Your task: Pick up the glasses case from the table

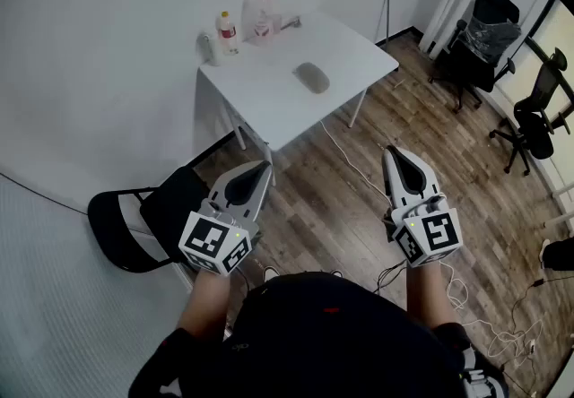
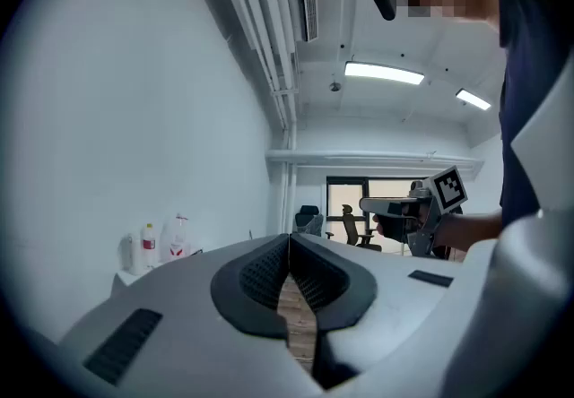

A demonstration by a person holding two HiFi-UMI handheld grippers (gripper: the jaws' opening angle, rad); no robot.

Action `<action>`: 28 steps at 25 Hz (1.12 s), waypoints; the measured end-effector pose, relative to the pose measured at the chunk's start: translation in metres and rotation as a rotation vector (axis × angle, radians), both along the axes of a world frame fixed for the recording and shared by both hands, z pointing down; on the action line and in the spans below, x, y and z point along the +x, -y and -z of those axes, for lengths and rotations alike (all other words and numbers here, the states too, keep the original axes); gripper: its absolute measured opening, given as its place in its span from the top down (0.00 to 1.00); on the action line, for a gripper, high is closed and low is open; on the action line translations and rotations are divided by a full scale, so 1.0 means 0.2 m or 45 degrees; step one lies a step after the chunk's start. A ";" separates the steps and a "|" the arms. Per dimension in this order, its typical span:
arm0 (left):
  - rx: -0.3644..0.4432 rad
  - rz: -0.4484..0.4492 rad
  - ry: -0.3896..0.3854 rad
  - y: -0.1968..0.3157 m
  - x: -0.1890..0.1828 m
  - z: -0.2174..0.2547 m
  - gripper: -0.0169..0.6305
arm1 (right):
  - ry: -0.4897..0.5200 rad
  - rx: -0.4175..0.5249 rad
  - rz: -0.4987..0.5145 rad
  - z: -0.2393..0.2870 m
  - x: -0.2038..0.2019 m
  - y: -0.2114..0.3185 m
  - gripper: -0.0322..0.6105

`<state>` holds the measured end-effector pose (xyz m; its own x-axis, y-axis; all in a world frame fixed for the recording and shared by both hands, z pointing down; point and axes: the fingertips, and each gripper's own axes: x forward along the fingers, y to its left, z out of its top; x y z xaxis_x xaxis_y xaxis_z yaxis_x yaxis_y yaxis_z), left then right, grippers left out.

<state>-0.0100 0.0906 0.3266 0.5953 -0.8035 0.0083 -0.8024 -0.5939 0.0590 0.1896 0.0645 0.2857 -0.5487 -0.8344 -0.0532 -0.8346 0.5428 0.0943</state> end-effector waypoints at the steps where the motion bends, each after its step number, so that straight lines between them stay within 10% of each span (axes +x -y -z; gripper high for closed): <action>1: 0.004 0.002 -0.001 0.01 0.00 0.00 0.94 | 0.003 0.000 -0.003 0.00 0.01 0.01 0.92; 28: 0.022 -0.004 0.009 0.04 -0.08 0.00 0.94 | 0.086 -0.069 -0.094 -0.09 0.02 0.10 0.92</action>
